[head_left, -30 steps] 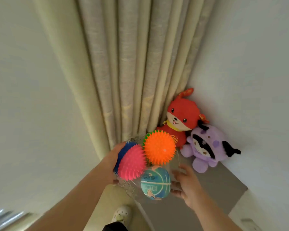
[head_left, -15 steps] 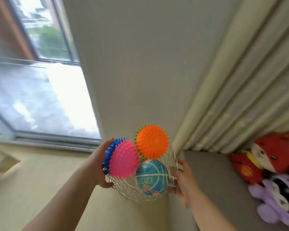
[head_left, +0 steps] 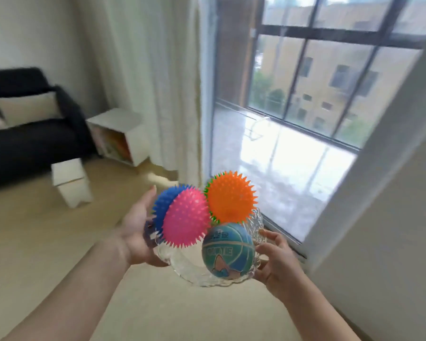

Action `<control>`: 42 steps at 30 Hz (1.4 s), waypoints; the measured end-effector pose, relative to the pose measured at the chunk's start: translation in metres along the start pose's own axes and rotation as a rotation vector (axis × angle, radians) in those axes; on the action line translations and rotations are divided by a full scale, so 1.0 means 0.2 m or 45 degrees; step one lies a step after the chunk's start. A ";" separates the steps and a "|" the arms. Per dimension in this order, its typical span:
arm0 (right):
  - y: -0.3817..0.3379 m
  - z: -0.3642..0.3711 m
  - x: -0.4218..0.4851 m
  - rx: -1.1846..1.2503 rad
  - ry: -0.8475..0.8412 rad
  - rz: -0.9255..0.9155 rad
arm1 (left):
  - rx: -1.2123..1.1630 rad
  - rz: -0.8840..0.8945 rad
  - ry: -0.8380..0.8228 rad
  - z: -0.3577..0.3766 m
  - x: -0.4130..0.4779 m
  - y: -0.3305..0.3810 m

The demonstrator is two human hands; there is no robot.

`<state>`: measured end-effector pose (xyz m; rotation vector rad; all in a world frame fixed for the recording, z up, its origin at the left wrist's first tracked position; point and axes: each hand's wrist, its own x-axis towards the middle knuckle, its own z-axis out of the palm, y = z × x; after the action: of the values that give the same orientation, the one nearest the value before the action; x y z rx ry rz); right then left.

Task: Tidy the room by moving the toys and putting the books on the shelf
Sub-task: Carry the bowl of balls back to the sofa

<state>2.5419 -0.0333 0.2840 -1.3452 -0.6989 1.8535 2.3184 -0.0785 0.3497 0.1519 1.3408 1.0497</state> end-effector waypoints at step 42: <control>0.79 5.23 1.79 -0.589 -0.870 0.382 | -0.762 0.655 1.104 -3.95 0.96 2.46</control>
<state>1.4403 0.1539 0.2824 -1.1059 -1.4038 2.5385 1.3708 -0.0343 0.2949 -0.4872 1.7073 2.0558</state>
